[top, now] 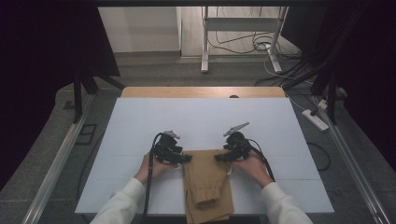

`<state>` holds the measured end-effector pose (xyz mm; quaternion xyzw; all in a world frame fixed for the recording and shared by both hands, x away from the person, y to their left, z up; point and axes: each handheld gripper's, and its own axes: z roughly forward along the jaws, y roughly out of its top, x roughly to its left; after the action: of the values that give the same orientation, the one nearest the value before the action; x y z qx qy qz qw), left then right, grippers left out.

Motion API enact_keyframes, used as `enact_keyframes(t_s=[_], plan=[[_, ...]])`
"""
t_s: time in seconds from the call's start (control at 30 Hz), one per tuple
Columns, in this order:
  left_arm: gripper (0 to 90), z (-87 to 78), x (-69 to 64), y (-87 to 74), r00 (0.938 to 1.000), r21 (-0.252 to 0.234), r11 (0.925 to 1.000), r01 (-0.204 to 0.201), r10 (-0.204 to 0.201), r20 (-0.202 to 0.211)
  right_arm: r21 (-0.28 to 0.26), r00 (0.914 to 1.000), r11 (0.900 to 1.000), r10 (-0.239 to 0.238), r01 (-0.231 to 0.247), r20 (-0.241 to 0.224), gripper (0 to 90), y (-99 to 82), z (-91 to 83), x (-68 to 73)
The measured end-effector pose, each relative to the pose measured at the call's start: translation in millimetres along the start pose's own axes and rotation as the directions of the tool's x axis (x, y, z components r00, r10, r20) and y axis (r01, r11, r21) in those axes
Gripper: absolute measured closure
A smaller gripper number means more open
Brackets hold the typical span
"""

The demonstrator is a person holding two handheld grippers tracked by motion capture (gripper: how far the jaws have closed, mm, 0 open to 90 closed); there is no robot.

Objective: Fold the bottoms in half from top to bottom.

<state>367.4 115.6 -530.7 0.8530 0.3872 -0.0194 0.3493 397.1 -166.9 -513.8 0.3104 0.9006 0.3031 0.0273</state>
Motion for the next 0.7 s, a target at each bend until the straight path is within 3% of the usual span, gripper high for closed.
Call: enact_keyframes(t_s=[0.07, 0.13, 0.3, 0.43, 0.53, 0.7], plan=[[41.1, 0.5, -2.1, -0.3, 0.9998, 0.006, 1.0, -0.007, 0.006, 0.017, 0.012, 0.9998, 0.9998, -0.015, 0.015, 0.011, 38.8, -0.3, -0.6, 3.1], [43.8, 0.6, -3.6, -0.1, 0.9999, 0.01, 0.9999, -0.012, 0.012, 0.009, 0.014, 0.9998, 0.9998, -0.017, 0.017, 0.012, 43.0, -1.0, -1.4, 4.1], [54.0, 0.5, -4.3, -1.3, 0.9996, 0.004, 0.9999, -0.015, 0.015, 0.025, 0.02, 0.9995, 0.9997, -0.016, 0.017, -0.026, 59.7, -3.0, -3.6, 4.1], [68.0, -1.4, -9.4, -0.8, 0.9985, -0.008, 0.9987, -0.05, 0.051, 0.02, 0.029, 0.9985, 0.9986, -0.043, 0.044, -0.032, 70.3, -2.3, -3.6, 9.0], [71.4, -2.6, -13.6, 0.1, 0.9974, -0.009, 0.9973, -0.072, 0.072, 0.0, 0.026, 0.9978, 0.9977, -0.062, 0.062, -0.026, 73.5, -2.0, -4.2, 12.3], [73.5, -4.9, -13.6, 0.7, 0.9964, -0.014, 0.9963, -0.085, 0.085, 0.002, 0.018, 0.9972, 0.9972, -0.072, 0.072, -0.019, 74.3, -1.8, -5.6, 14.0]])
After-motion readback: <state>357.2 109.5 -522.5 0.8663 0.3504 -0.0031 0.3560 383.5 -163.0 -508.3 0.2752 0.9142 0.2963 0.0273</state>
